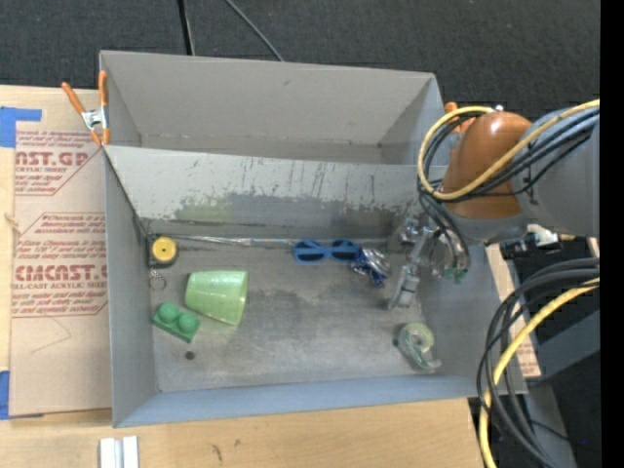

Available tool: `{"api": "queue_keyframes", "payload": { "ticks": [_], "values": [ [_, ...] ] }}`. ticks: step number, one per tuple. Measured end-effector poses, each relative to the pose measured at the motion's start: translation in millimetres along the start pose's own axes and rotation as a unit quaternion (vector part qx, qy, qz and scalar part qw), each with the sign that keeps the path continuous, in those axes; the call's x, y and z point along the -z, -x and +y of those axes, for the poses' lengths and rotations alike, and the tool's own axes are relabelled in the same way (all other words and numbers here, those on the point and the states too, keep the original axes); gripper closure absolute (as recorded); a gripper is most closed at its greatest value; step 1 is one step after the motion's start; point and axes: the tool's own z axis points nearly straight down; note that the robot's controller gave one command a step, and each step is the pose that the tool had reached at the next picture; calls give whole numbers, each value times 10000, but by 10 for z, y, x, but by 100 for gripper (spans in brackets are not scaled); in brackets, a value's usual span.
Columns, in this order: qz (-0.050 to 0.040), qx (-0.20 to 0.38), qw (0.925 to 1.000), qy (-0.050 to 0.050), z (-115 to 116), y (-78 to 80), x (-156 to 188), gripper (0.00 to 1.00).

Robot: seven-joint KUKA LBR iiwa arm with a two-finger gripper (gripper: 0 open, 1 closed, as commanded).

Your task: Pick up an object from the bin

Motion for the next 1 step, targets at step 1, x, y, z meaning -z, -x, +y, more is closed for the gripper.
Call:
{"api": "queue_keyframes", "payload": {
  "ticks": [1],
  "values": [
    [15, -311, 9995, 16, 529, -210, -3, 0]
  ]
}}
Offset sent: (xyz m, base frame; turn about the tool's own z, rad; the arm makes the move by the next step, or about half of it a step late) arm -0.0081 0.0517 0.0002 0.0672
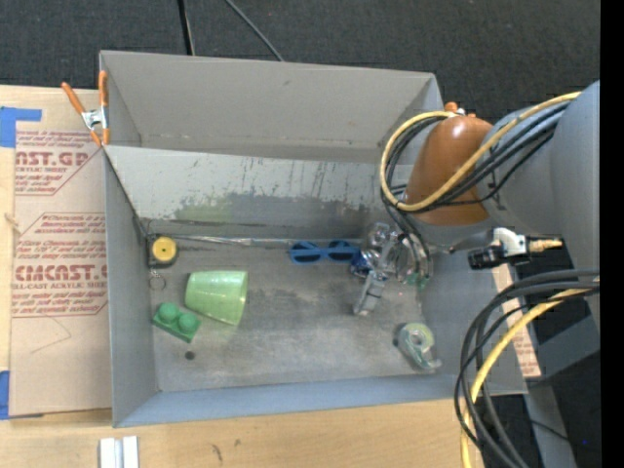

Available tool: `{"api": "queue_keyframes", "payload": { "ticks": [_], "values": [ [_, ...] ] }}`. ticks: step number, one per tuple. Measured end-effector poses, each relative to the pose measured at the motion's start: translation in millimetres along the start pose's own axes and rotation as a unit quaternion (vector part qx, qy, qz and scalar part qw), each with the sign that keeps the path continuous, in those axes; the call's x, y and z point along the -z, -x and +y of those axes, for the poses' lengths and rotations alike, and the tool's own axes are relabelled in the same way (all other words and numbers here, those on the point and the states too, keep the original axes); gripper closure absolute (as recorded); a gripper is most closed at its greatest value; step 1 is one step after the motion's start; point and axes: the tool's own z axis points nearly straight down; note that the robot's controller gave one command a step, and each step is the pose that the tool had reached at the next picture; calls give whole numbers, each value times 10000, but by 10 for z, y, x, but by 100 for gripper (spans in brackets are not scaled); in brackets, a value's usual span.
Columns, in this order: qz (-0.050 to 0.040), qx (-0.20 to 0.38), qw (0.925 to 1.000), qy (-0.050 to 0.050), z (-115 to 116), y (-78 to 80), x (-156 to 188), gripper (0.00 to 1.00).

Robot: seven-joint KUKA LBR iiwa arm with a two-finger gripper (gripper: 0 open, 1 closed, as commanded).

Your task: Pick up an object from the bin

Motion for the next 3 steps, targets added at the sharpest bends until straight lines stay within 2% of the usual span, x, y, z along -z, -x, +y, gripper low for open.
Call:
{"api": "queue_keyframes", "payload": {
  "ticks": [1, 2, 3],
  "values": [
    [-7, -16, 10000, -11, -34, 11, 1, 100],
    [-52, 105, 9999, 1, 28, -43, 1101, 100],
    [-60, 9, 10000, 0, 11, 20, 2040, 100]
  ]
}}
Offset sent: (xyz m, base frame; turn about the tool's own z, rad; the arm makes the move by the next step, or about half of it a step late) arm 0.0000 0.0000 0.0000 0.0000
